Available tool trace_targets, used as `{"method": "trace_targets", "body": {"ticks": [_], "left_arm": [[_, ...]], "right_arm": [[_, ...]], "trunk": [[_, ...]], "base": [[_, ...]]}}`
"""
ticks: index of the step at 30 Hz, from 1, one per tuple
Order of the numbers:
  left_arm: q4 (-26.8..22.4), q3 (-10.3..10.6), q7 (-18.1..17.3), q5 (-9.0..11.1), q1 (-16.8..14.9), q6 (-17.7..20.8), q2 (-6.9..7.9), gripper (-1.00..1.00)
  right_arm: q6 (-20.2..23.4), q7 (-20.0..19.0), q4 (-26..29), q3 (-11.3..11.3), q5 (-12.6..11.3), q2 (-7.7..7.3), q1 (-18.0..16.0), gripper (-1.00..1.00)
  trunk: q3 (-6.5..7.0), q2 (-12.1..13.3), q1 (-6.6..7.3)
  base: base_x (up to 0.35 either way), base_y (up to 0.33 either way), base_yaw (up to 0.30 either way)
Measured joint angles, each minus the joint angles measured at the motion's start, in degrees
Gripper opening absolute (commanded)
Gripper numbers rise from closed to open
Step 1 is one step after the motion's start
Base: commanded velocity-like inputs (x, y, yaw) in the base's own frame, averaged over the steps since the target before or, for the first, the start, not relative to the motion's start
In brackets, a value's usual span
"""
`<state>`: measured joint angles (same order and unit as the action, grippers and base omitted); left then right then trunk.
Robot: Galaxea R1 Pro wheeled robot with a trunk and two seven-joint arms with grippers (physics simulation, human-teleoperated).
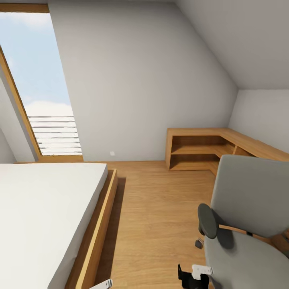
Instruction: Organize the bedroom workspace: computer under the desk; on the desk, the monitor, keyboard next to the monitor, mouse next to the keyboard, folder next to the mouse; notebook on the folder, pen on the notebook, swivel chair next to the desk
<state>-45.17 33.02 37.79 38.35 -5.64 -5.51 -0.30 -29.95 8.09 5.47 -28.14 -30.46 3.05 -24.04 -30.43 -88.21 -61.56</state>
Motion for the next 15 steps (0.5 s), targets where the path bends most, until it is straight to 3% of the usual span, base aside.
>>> {"method": "trace_targets", "body": {"ticks": [15], "left_arm": [[0.2, 0.1, 0.0, -0.2, 0.0, -0.1, 0.0, 1.0]], "right_arm": [[-0.2, 0.0, 0.0, 0.1, 0.1, -0.11, 0.0, 1.0]], "trunk": [[-2.69, -6.0, -3.3]], "base": [[0.0, 0.0, 0.0]]}}
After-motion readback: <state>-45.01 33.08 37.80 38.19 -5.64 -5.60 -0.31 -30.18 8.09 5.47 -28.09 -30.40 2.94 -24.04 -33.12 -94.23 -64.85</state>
